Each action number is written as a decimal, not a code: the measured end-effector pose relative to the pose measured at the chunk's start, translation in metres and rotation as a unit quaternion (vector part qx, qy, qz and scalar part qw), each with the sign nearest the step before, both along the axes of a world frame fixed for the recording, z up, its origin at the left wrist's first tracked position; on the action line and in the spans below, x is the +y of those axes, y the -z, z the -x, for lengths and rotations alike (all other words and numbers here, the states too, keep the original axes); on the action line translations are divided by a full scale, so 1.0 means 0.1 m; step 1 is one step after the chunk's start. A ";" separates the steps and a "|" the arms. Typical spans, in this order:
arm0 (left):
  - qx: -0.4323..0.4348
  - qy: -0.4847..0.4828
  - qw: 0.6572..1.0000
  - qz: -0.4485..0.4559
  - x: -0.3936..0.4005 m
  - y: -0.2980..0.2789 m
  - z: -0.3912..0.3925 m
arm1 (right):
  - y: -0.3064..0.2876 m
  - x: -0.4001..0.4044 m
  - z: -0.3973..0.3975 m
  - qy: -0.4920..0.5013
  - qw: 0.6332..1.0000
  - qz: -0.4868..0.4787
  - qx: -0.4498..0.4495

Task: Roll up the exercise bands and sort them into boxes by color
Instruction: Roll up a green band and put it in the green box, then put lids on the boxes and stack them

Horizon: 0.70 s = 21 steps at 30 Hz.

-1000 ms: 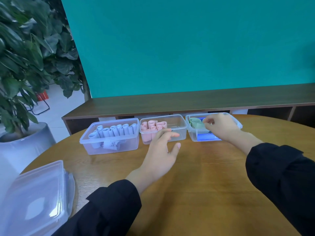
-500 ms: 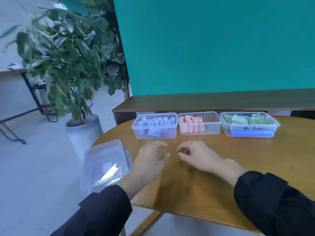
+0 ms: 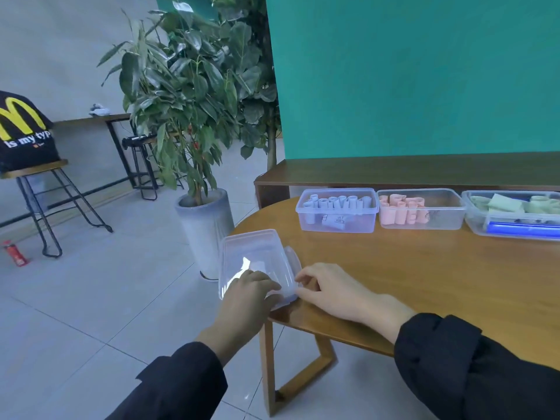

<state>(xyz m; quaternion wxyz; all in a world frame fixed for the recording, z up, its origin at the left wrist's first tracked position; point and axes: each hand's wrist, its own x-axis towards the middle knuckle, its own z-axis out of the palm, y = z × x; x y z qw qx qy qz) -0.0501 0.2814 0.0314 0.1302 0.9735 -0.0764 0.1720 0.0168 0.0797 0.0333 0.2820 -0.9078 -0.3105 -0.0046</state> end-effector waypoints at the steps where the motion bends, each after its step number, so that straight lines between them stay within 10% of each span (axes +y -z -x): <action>1: -0.005 0.002 1.000 -0.006 -0.01 0.00 0.00 | 0.01 -0.01 0.01 0.001 1.000 0.001 0.000; 13: 0.005 -0.063 0.985 0.163 -0.17 -0.17 -0.09 | -0.03 -0.29 -0.09 0.008 1.000 -0.028 0.010; 21: -0.217 -0.079 0.941 0.247 -0.36 -0.75 -0.23 | -0.19 -0.47 -0.21 0.043 0.994 -0.099 -0.004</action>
